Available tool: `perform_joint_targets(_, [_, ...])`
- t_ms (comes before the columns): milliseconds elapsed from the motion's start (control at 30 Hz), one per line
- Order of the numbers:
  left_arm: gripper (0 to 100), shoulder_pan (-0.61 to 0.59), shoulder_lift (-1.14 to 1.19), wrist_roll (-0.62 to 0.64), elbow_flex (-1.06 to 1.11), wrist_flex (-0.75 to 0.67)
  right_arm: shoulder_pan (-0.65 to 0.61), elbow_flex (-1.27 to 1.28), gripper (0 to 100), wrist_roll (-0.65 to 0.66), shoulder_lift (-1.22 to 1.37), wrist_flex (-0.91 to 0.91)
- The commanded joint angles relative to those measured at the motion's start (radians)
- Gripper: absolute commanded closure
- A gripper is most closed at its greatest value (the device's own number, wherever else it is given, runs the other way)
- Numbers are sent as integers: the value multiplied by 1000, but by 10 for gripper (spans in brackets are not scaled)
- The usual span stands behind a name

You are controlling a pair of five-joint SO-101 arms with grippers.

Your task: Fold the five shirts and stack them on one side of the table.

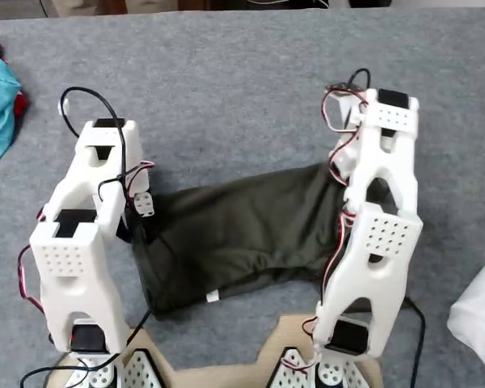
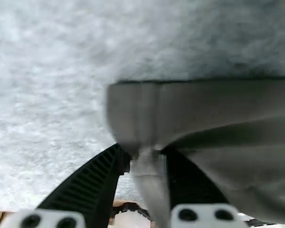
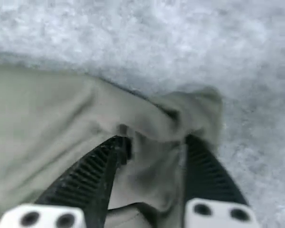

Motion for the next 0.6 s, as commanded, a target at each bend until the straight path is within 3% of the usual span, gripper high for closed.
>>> perform_joint_targets(0, [981,0,62,14,-23,-51,38,1,921,11,12,5])
perform_joint_targets(300, [981,-8,79,6,-133,-34,35,-39,993,12,5,23])
perform_joint_targets(567, [981,-72,88,5,-428,107,-18,-266,992,5,12,86])
